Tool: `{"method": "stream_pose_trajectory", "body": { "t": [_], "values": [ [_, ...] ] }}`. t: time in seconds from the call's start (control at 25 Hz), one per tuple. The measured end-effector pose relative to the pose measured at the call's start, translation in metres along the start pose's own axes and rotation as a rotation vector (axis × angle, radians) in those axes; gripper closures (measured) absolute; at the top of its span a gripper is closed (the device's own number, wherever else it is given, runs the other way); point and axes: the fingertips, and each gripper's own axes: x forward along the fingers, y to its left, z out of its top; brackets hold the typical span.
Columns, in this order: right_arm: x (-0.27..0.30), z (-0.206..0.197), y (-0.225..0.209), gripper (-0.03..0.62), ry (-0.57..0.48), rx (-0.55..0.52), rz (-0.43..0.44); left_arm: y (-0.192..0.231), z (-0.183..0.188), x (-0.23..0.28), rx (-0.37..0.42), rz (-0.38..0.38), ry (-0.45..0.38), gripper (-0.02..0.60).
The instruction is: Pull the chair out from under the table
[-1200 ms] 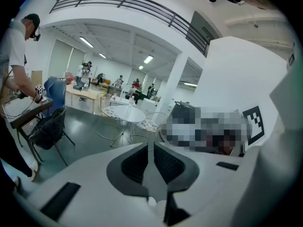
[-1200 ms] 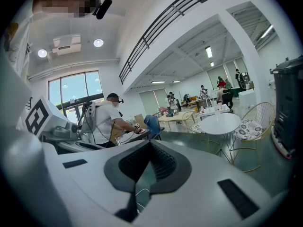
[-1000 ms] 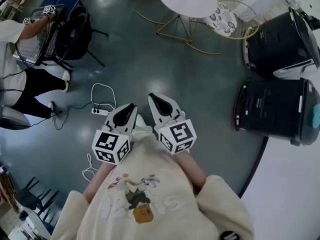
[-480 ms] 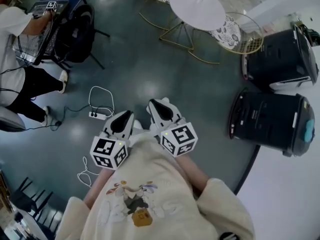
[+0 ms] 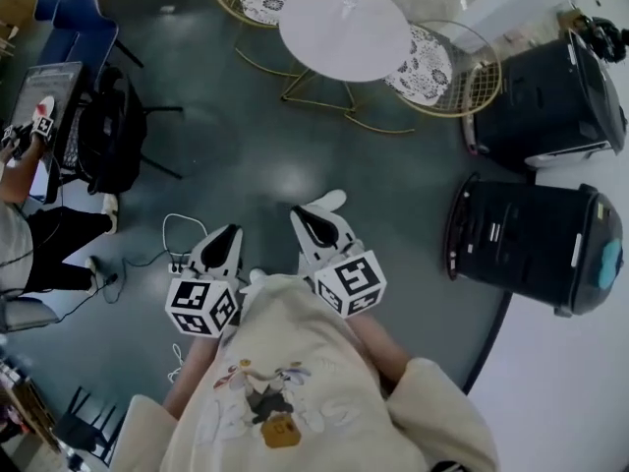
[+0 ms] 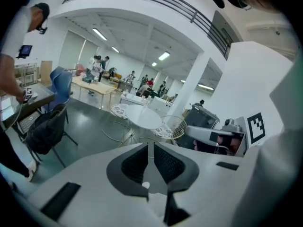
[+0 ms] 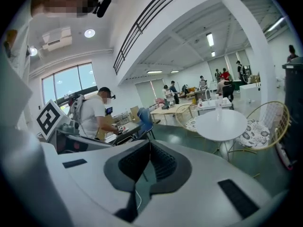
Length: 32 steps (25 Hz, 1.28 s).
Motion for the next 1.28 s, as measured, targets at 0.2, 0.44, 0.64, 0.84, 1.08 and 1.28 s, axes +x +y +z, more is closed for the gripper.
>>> {"method": "stream_pose_trajectory", "body": {
  "t": [0.2,0.44,0.64,0.84,1.08,1.28],
  "values": [
    [-0.041,0.048,-0.18,0.585,-0.078,0.133,-0.187,-0.073,0.071,0.137,0.095,-0.094,0.079,0.535],
    [-0.09,0.069,-0.338,0.585,-0.161,0.34,-0.4,-0.172,0.127,0.262,0.21,-0.222,0.127,0.535],
    [-0.115,0.089,-0.388,0.585,-0.228,0.405,-0.465,-0.237,0.14,0.319,0.273,-0.329,0.189,0.535],
    [-0.135,0.092,-0.442,0.585,-0.267,0.444,-0.549,-0.281,0.146,0.381,0.331,-0.427,0.26,0.535],
    [-0.138,0.11,-0.53,0.585,-0.262,0.443,-0.609,-0.32,0.169,0.465,0.364,-0.509,0.306,0.535],
    [-0.118,0.153,-0.62,0.585,-0.221,0.43,-0.621,-0.342,0.227,0.546,0.359,-0.538,0.316,0.535]
  ]
}}
